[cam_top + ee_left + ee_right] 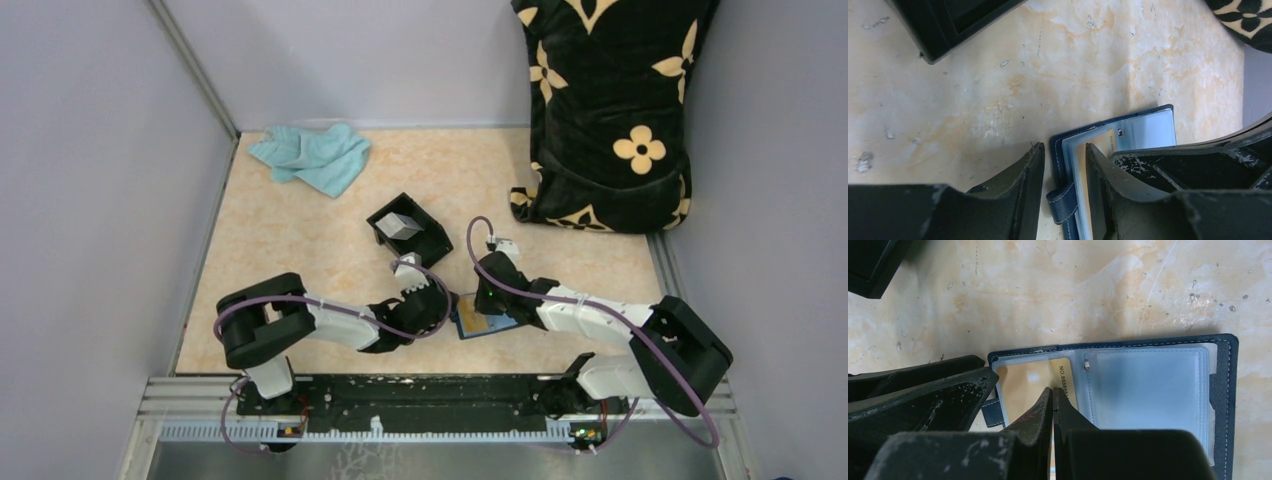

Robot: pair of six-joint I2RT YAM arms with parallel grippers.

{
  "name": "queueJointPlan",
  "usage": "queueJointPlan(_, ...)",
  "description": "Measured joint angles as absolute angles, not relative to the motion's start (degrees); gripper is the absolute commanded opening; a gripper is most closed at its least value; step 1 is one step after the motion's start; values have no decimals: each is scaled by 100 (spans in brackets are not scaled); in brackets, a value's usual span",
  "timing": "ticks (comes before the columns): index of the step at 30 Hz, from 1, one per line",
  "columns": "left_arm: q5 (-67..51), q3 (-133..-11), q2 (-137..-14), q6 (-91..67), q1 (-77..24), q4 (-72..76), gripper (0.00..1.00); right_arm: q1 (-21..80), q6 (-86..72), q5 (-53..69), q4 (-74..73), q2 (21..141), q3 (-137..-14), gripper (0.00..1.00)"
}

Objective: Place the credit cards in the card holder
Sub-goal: Insert the credit card into the card holder, then pick up the credit card from the storage box.

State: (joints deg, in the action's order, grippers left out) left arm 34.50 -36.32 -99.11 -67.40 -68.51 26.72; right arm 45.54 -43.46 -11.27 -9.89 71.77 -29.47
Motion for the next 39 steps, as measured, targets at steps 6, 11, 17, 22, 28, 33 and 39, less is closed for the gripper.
queueJointPlan(6, 3583, -3614, -9588, -6733, -6866, 2064, 48, 4554, -4303, -1155, -1149, 7177, -3011, 0)
queueJointPlan(11, 3739, -3463, -9236, -6731, -6879, 1546, 48, 4554, -4257, -1229, -1273, 7118, -3017, 0)
queueJointPlan(17, 3898, -3433, -9030, -6753, -6978, 1070, 48, 4554, -4174, -1297, -1525, 6908, -3107, 0)
queueJointPlan(22, 4097, -3465, -8807, -6849, -7188, 434, 49, 4582, -4049, -1347, -1728, 6608, -3216, 3)
queueJointPlan(28, 4595, -3747, -8530, -7443, -7406, -764, 52, 4644, -3616, -1262, -1940, 6580, -3909, 25)
queueJointPlan(33, 5103, -3898, -8267, -8305, -7413, -1828, 54, 4650, -2998, -1105, -1949, 7266, -5207, 38)
queueJointPlan(39, 5358, -3854, -8005, -8646, -7054, -2355, 54, 4648, -2233, -722, -1944, 8510, -6667, 47)
